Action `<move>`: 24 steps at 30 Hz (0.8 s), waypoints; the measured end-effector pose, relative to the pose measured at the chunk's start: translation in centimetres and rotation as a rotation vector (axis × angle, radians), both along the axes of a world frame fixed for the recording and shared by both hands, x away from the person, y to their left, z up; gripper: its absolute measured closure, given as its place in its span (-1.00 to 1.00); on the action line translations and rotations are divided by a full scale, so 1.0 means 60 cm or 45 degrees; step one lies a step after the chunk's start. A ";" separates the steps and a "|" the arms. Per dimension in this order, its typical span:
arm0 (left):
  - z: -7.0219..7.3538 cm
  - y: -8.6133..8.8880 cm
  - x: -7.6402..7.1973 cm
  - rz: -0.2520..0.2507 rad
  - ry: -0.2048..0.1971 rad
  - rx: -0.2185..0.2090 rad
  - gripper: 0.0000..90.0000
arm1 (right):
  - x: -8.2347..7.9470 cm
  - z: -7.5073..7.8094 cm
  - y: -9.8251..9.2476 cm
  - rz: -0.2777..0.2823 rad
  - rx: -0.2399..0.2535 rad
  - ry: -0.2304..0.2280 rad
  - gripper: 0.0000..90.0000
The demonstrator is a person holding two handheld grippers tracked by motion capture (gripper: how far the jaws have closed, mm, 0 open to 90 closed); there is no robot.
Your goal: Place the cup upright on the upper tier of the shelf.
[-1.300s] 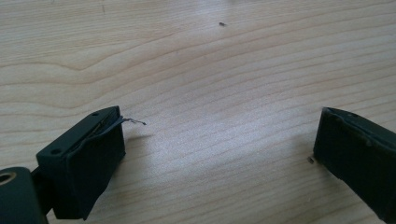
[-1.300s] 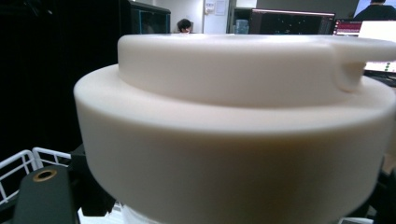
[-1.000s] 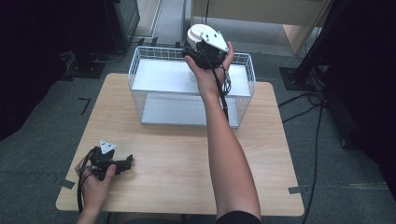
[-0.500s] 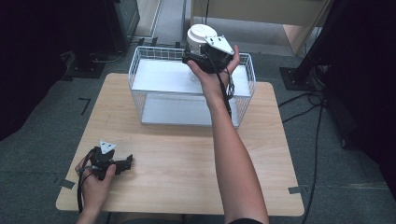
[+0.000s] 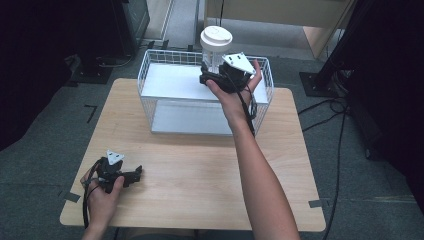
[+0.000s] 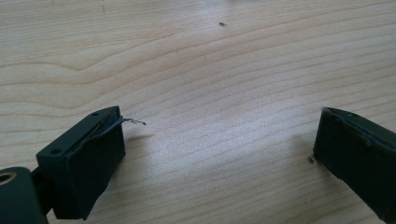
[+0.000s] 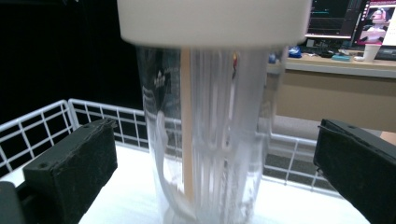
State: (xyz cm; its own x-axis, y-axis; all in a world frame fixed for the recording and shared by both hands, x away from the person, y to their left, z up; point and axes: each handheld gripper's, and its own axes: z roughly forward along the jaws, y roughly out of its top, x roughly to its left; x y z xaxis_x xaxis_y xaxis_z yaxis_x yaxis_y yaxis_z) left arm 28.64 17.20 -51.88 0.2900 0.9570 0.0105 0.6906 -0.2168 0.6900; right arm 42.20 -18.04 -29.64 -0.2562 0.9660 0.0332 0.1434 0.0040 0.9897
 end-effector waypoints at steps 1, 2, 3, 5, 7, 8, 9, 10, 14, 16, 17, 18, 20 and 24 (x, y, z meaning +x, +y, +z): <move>0.000 0.000 0.000 0.000 0.000 0.000 -0.95 | -0.004 -0.003 -0.002 0.002 0.001 0.000 -1.00; 0.000 0.000 0.000 0.001 0.000 -0.001 -0.95 | -0.011 -0.010 -0.008 0.008 0.000 0.008 -1.00; 0.000 0.000 0.000 0.001 0.000 -0.001 -0.95 | -0.011 -0.010 -0.008 0.008 0.000 0.008 -1.00; 0.000 0.000 0.000 0.001 0.000 0.000 -0.95 | -0.021 -0.022 -0.016 0.011 -0.023 0.013 -1.00; 0.000 0.000 0.000 0.000 0.000 0.000 -0.95 | -0.027 -0.030 -0.023 0.012 -0.031 0.019 -1.00; 0.000 0.000 0.000 0.000 0.000 0.001 -0.95 | -0.027 -0.030 -0.023 0.012 -0.031 0.019 -1.00; 0.000 0.000 0.000 0.001 -0.001 0.000 -0.95 | -0.029 -0.033 -0.026 0.011 -0.034 0.020 -1.00; 0.000 0.000 0.000 0.001 0.000 0.000 -0.95 | -0.035 -0.039 -0.034 0.008 -0.036 0.020 -1.00; 0.000 0.000 0.000 0.000 -0.001 0.000 -0.95 | -0.050 -0.049 -0.046 0.010 -0.030 0.025 -1.00; 0.000 0.000 0.000 -0.001 0.000 0.001 -0.95 | -0.058 -0.056 -0.051 0.014 -0.034 0.028 -1.00; 0.000 0.000 0.000 -0.001 0.000 0.001 -0.95 | -0.062 -0.060 -0.053 0.015 -0.039 0.030 -1.00; 0.000 0.000 0.000 0.000 0.000 0.001 -0.95 | -0.062 -0.060 -0.053 0.015 -0.039 0.030 -1.00; 0.000 0.000 0.000 0.000 -0.001 0.000 -0.95 | -0.069 -0.066 -0.059 0.016 -0.048 0.026 -1.00; 0.000 0.000 0.000 0.001 -0.001 0.000 -0.95 | -0.086 -0.082 -0.074 0.005 -0.070 0.025 -1.00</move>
State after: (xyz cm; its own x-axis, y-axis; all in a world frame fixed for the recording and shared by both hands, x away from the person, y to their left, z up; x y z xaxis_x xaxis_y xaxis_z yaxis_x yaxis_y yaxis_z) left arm 28.64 17.19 -51.89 0.2894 0.9571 0.0109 0.6903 -0.2166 0.6904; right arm 37.06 -22.50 -34.56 -0.2598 0.9656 -0.0152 0.1623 0.0592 0.9850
